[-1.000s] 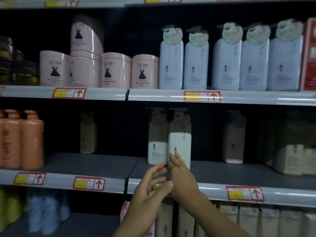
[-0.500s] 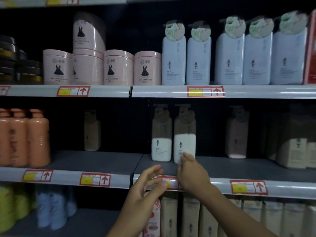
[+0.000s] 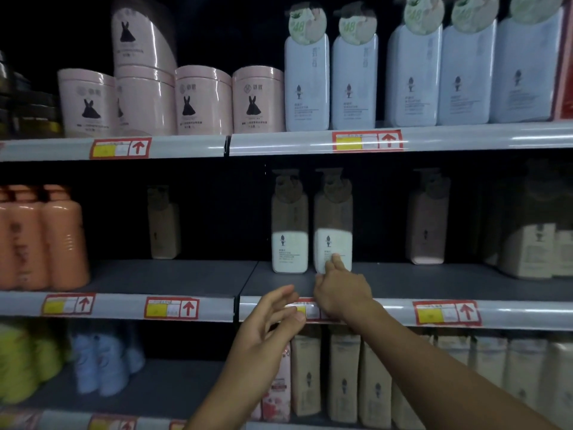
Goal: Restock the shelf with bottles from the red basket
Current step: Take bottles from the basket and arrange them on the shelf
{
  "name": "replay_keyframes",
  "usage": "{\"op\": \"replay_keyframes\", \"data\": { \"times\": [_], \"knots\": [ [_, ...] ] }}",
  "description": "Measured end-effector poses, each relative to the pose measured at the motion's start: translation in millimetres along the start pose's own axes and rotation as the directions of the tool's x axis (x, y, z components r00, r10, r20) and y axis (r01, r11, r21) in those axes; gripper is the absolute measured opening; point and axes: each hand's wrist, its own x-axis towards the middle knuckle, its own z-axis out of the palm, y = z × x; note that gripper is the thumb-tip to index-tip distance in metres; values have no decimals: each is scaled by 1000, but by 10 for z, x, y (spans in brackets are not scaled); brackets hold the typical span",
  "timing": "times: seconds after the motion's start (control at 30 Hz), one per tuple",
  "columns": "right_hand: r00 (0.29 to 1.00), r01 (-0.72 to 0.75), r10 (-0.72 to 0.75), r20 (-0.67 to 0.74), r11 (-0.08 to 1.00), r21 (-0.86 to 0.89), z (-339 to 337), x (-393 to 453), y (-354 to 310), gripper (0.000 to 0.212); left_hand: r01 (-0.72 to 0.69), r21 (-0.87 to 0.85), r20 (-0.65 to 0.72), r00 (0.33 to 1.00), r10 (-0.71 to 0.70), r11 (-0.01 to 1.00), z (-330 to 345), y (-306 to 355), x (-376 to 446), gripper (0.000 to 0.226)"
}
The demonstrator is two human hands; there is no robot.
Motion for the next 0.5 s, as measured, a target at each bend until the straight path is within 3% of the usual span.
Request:
{"op": "replay_keyframes", "data": {
  "times": [0.1, 0.2, 0.3, 0.5],
  "knots": [
    [973, 66, -37, -227, 991, 119, -4, -151, 20, 55, 4, 36, -4, 1000, -4, 999, 19, 14, -27, 50],
    [915, 230, -117, -386, 938, 261, -56, -490, 56, 52, -10, 56, -22, 1000, 11, 998, 46, 36, -33, 54],
    [895, 332, -191, -404, 889, 314, -82, -903, 133, 53, -23, 18, -5, 1000, 24, 1000, 159, 35, -66, 45],
    [904, 379, -265, -335, 859, 343, 183, -1712, 376, 52, 2, 7, 49, 999, -2, 1000, 486, -251, -337, 43]
  ]
}}
